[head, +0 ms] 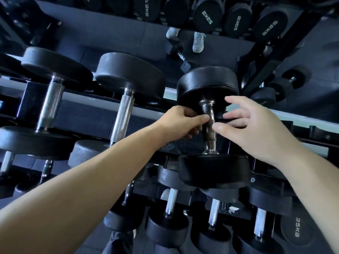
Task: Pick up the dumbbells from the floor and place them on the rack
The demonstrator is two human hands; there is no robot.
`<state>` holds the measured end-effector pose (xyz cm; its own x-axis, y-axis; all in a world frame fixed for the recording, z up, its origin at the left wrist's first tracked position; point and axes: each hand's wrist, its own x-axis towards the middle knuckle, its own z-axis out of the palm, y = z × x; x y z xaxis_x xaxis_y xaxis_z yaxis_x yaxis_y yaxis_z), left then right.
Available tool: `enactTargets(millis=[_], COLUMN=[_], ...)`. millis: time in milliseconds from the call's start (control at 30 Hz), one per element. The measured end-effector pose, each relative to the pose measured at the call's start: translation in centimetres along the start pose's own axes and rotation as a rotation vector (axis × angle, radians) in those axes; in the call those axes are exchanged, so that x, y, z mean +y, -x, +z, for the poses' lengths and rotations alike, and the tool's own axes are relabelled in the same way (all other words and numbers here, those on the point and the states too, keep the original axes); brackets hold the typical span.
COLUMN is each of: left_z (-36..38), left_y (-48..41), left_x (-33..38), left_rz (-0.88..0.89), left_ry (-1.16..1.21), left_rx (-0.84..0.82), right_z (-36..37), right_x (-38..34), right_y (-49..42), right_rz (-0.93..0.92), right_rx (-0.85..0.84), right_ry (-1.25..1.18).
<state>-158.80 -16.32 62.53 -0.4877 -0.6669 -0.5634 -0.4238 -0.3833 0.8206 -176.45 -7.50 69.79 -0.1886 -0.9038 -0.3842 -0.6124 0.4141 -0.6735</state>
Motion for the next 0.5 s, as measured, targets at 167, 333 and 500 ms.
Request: enactTargets(millis=[167, 333, 500], left_z=[-1.4, -4.6, -11.1], left_y=[2.8, 7.9, 16.8], left_x=[0.2, 0.3, -1.7], left_rz=[0.033, 0.142, 0.254], left_ry=[-0.064, -0.024, 0.135], left_rx=[0.061, 0.162, 0.297], right_z=[1.4, 5.0, 11.4], right_x=[-3.2, -7.1, -12.9], right_y=[2.3, 5.0, 8.2], right_rz=[-0.13, -0.23, -0.316], right_rx=[0.111, 0.041, -0.148], right_ry=[0.001, -0.099, -0.135])
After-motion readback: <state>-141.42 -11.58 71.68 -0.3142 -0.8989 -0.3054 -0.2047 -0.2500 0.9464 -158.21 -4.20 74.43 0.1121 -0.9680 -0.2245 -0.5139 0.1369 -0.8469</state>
